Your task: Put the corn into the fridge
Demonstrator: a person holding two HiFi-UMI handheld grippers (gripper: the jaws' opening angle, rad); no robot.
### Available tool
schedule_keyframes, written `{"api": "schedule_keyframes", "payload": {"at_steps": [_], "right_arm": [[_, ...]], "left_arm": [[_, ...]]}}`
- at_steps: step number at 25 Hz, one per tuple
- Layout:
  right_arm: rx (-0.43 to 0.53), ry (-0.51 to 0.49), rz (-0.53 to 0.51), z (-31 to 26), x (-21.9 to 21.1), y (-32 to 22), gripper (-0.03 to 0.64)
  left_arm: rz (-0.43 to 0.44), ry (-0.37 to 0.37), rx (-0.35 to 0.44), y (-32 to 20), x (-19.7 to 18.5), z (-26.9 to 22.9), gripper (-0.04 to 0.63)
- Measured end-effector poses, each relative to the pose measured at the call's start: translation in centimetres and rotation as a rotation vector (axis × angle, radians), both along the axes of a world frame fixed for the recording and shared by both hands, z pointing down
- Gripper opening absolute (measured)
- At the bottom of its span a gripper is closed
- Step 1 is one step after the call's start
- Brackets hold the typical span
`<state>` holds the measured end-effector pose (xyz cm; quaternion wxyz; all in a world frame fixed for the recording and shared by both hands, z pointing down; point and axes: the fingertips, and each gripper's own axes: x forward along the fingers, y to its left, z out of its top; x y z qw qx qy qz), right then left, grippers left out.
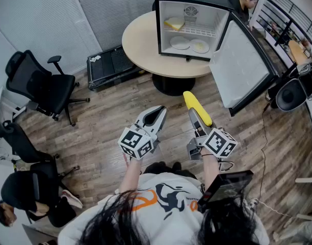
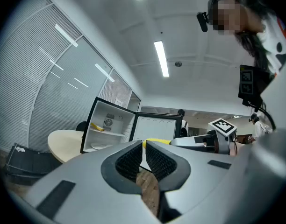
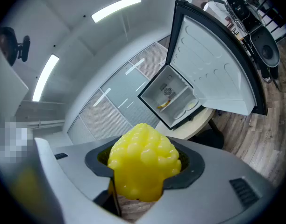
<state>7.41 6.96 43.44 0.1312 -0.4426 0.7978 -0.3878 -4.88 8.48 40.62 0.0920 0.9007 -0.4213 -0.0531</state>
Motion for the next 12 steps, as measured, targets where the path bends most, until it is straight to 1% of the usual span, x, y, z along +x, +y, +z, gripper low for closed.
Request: {"api": "schedule_keyframes", "payload": {"at_steps": [3, 8, 10, 12], "right_arm": [[0.011, 0.002, 0.011, -0.3, 0.3, -0.2, 0.255], [0.013, -0.037, 0.012, -0.3, 1.0, -0.2, 0.255], [0.01, -0.047, 0.001, -0.3, 1.2, -0.2, 0.255], [0.013, -0.036, -0.01, -0.2, 1.4, -0.3, 0.255]], "left_arm": [[-0.003, -0.004, -0.005, -0.3, 0.2, 0.2, 0.015], [0.004, 0.002, -0.013, -0.3, 1.2, 0.2, 0.015], [0.008, 0.001, -0.01, -0.4, 1.7, -0.1, 0.015], [0.009, -0.008, -0.008, -0.4, 2.2, -0.2, 0.015]]}}
